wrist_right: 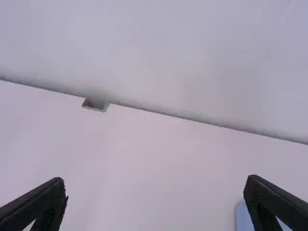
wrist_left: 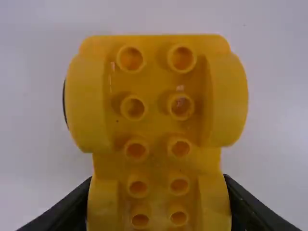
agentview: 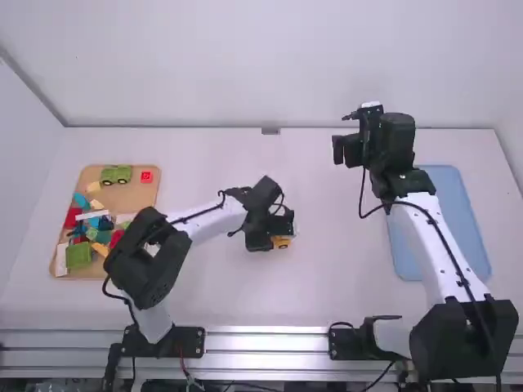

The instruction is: Assemble lego blocks to make yellow taxi

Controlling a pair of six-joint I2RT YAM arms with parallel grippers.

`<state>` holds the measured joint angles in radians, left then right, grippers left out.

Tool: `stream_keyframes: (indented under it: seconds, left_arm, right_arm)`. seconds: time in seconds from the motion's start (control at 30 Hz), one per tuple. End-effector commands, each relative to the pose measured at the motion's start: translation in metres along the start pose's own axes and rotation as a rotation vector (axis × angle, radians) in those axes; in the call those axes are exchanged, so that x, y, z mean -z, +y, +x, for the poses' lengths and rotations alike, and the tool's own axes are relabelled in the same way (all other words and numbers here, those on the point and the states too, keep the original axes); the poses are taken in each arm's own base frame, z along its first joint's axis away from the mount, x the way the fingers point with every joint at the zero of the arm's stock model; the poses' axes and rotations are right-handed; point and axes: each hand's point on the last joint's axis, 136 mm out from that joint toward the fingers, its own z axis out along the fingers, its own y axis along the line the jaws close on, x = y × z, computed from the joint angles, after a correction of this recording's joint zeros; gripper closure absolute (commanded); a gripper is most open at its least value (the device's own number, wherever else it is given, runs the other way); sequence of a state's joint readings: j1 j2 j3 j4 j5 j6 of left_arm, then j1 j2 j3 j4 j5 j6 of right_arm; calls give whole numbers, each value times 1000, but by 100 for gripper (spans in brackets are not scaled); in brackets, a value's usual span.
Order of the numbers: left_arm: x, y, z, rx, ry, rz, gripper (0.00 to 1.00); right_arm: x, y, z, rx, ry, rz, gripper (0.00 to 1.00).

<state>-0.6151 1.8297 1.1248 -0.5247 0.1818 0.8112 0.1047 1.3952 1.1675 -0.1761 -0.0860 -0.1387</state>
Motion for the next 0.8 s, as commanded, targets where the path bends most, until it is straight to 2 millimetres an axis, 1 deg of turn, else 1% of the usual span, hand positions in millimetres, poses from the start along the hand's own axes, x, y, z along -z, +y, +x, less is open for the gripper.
stream_keyframes:
  seconds: [0.0, 0.1, 0.17, 0.4, 0.5, 0.57, 0.63, 0.67, 0.7, 0.77]
  left_arm:
    - [-8, -9, 6, -27, -4, 30, 82]
    - [-17, 0, 15, 27, 20, -44, 81]
    - [-19, 4, 18, 50, 24, -71, 81]
    - [-21, 5, 19, 58, 14, -77, 79]
    - [-21, 6, 19, 64, 13, -79, 71]
    - [-21, 4, 18, 60, 13, -77, 62]
    - [-21, 6, 20, 65, 13, -79, 59]
    - [-21, 6, 20, 65, 13, -79, 59]
    - [-21, 5, 19, 62, 13, -78, 53]
    - [-21, 4, 18, 59, 12, -77, 49]
  right_arm:
    - [1, -2, -12, 3, -24, 6, 2]
    - [1, -2, -12, 3, -24, 6, 1]
    - [1, -2, -12, 3, -24, 6, 1]
    - [1, -2, -12, 3, -24, 7, 1]
    - [1, -2, -12, 3, -25, 6, 2]
    - [1, -2, -12, 3, -25, 6, 2]
    - [1, -2, -12, 3, -25, 7, 1]
    - [1, -2, -12, 3, -24, 7, 2]
    - [1, -2, -12, 3, -25, 6, 1]
    - [1, -2, -12, 3, -24, 6, 2]
